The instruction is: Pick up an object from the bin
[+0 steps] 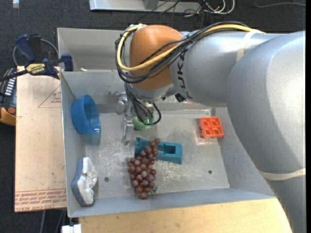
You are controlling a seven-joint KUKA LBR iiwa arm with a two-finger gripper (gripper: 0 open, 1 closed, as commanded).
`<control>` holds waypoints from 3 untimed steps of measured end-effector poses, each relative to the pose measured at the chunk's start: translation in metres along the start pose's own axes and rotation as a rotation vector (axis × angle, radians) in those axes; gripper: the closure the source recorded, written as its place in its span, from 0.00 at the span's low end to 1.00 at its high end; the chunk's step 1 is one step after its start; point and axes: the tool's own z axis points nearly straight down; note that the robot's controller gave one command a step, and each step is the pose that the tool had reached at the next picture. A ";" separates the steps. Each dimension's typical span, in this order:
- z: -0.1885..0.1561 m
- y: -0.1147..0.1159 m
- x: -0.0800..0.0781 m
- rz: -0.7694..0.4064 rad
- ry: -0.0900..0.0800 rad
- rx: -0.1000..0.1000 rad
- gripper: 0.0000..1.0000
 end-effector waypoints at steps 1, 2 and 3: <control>-0.005 -0.001 -0.002 0.003 -0.008 -0.001 0.00; 0.057 -0.078 0.021 -0.361 -0.029 -0.014 0.00; 0.027 -0.089 0.045 -0.387 -0.015 -0.004 0.00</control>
Offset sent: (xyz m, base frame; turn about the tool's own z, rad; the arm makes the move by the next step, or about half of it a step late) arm -0.0287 -0.0852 -0.0678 -0.3732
